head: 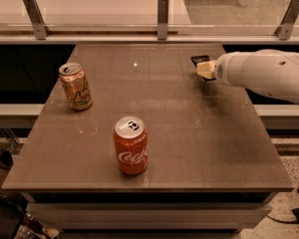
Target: Move rxbar chocolate near coke can
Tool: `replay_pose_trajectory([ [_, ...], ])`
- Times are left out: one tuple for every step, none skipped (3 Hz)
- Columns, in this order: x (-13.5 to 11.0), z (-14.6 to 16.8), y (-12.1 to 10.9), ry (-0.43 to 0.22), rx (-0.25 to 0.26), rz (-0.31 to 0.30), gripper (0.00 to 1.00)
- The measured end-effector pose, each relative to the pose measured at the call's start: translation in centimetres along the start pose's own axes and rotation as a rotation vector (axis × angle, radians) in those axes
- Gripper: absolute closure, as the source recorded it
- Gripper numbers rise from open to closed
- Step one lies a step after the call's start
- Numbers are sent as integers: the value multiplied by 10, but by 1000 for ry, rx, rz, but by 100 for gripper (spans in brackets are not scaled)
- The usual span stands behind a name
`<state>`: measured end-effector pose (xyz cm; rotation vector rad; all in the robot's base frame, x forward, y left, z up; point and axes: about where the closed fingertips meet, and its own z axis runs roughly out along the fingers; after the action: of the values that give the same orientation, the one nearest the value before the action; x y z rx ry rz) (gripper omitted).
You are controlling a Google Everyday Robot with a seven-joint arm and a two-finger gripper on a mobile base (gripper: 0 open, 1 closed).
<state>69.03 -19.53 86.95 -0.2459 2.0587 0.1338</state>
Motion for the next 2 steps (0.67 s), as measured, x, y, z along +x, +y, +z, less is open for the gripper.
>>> replay_pose_trajectory([
  [-3, -27, -3, -2, 1, -12, 100],
  [0, -49, 7, 3, -16, -58, 100],
])
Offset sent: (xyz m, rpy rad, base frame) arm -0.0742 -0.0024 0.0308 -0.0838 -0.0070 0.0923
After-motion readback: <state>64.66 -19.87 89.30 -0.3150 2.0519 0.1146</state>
